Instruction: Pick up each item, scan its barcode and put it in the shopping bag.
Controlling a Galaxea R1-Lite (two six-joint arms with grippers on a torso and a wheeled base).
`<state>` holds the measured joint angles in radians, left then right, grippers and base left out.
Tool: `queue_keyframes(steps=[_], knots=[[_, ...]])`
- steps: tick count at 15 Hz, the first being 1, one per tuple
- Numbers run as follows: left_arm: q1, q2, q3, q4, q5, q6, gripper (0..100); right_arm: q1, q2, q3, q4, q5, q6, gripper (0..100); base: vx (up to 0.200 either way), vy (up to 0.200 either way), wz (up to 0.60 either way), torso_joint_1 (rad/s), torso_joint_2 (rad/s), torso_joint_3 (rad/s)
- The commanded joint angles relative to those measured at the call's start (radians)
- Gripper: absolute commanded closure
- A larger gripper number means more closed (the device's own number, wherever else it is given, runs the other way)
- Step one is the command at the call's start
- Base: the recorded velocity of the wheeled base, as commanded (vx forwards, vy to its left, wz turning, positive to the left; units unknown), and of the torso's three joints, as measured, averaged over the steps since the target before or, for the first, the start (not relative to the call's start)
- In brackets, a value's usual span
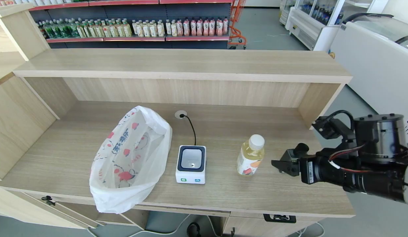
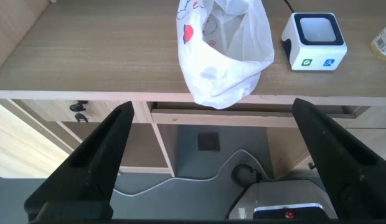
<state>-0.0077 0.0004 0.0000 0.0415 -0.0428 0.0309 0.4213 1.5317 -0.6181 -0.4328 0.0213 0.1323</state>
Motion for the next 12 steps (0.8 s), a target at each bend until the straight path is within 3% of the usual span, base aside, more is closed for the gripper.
queue_keyframes(steps=[1,4,5,10,12], knots=[[0.000,0.000,0.000,0.000,0.000,0.000,0,0.048,0.108,0.032,-0.067,-0.047,0.053,0,0.000,0.000,0.00,0.000,0.00,0.000],[0.000,0.000,0.000,0.000,0.000,0.000,0,0.119,0.185,0.118,-0.267,-0.182,0.168,0,0.000,0.000,0.00,0.000,0.00,0.000],[0.002,0.000,0.000,0.000,0.000,0.000,0,0.183,0.206,0.170,-0.365,-0.219,0.199,0,0.000,0.000,0.00,0.000,0.00,0.000],[0.000,0.000,0.000,0.000,0.000,0.000,0,0.252,0.317,0.097,-0.469,-0.425,0.205,0,0.000,0.000,0.00,0.000,0.00,0.000],[0.000,0.000,0.000,0.000,0.000,0.000,0,0.254,0.363,0.078,-0.481,-0.428,0.205,0,0.000,0.000,0.00,0.000,0.00,0.000]])
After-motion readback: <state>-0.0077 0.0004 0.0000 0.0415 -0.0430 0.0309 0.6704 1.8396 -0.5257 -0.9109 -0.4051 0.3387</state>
